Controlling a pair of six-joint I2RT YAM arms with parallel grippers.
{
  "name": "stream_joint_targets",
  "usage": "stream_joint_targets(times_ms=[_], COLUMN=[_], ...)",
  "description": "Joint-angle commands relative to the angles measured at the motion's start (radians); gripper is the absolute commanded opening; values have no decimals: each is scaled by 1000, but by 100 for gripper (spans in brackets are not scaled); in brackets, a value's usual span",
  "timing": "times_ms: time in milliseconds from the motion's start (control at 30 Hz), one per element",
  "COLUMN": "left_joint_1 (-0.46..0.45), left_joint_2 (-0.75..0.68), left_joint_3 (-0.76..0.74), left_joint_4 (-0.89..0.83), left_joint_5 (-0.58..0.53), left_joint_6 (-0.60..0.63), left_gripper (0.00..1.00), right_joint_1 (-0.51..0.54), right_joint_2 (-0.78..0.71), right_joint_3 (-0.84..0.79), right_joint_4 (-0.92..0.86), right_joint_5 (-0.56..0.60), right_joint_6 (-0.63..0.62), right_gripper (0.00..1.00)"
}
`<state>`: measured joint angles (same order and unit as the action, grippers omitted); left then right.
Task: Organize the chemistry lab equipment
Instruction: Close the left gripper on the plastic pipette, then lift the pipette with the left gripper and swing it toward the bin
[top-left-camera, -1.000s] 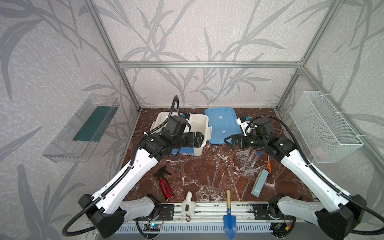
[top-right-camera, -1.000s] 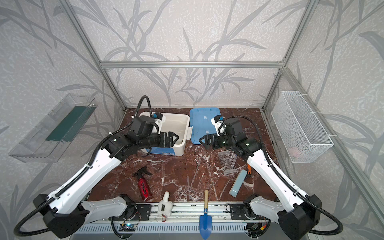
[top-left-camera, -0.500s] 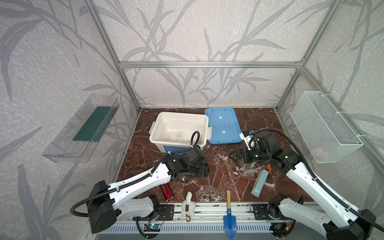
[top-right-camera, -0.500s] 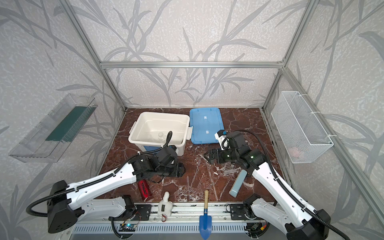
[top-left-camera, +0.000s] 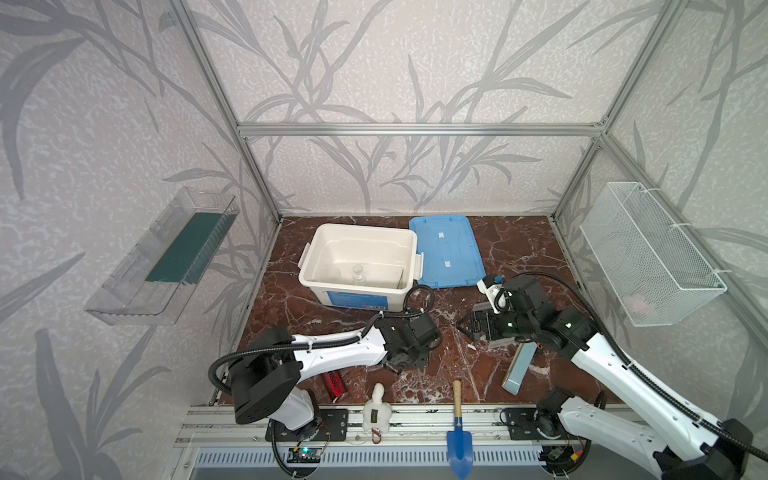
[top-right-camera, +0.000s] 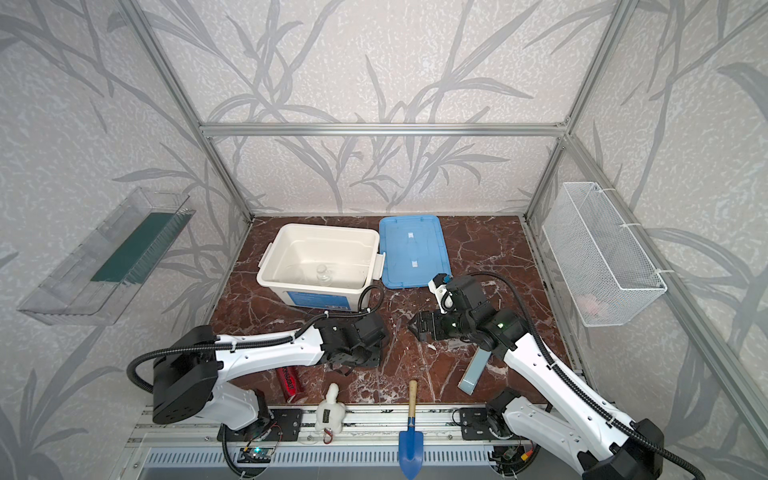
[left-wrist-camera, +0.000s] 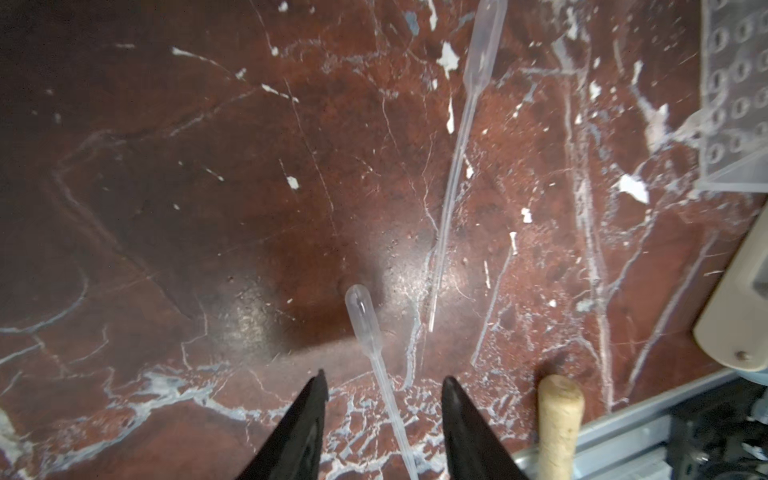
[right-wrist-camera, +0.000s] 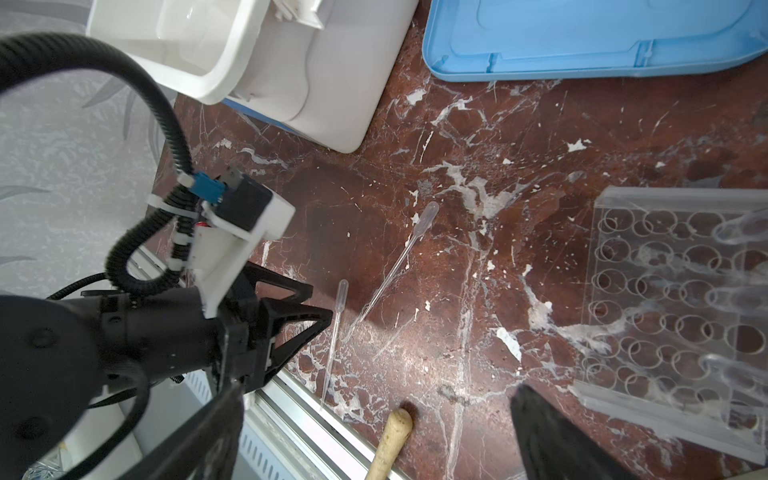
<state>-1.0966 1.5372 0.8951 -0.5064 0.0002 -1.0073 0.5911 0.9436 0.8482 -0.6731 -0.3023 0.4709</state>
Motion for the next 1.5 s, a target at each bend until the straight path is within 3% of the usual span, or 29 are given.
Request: stream_joint_targets(times_ms=[0, 300, 500, 767, 1100, 1233, 1467], left_joint_1=[-22, -34, -33, -23, 101, 102, 96], left_joint_2=[26, 128, 184, 242, 284, 299, 272], left_joint_3=[34, 63, 104, 190, 273, 267, 237], left_joint_4=[-40, -43, -82, -185, -221, -192, -213], left_joint_5=[-57, -47, -47, -84, -152, -102, -111], left_joint_6=[-29, -6, 8, 33, 176, 201, 198], left_gripper=[43, 32, 15, 3, 5, 11, 22], right_joint_1=[3, 2, 2, 2, 2, 2, 1], right_joint_2=[-11, -19, -16, -30, -34, -41, -39], right_joint_3=[-4, -27, -37, -34, -44, -32, -27], right_joint_4=[16, 23, 21, 12, 9, -20, -17], right_joint_5=[16, 37, 45, 58, 55, 80, 89], right_joint_6=[5, -6, -11, -20, -25, -44, -52], right_gripper=[98, 98, 98, 98, 98, 98, 98])
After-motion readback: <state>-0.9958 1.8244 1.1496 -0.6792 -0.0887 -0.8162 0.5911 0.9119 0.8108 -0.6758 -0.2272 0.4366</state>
